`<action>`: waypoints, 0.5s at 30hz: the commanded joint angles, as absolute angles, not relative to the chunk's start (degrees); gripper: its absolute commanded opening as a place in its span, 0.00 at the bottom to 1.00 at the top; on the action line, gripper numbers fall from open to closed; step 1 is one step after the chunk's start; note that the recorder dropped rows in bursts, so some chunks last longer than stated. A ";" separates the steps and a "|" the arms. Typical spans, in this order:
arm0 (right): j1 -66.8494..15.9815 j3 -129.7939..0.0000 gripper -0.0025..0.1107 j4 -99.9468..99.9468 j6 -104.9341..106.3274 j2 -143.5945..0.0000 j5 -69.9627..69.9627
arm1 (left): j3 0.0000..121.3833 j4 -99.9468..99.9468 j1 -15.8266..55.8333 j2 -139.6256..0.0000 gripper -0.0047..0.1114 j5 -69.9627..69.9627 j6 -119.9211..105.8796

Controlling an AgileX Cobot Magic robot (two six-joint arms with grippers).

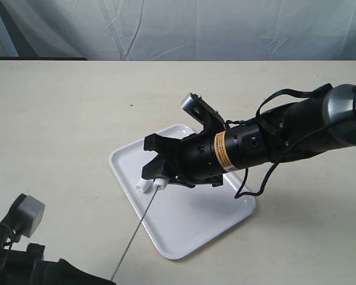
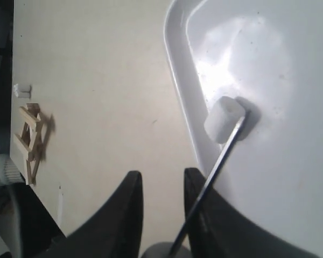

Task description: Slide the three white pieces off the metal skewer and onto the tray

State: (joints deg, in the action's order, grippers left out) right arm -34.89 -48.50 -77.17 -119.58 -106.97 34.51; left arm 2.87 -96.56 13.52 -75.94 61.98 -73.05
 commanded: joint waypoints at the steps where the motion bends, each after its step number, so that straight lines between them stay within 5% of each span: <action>1: -34.76 -48.27 0.25 -76.98 -119.55 -106.58 33.69 | 2.10 -97.57 13.82 -75.67 0.04 63.12 -74.15; 15: -32.83 -48.27 0.25 -76.98 -118.80 -106.58 28.27 | 0.00 -96.83 13.82 -75.67 0.04 64.87 -75.88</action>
State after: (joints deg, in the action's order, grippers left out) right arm -34.07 -48.50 -77.17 -119.46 -106.97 29.79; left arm 0.47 -97.17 13.52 -75.94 63.65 -74.76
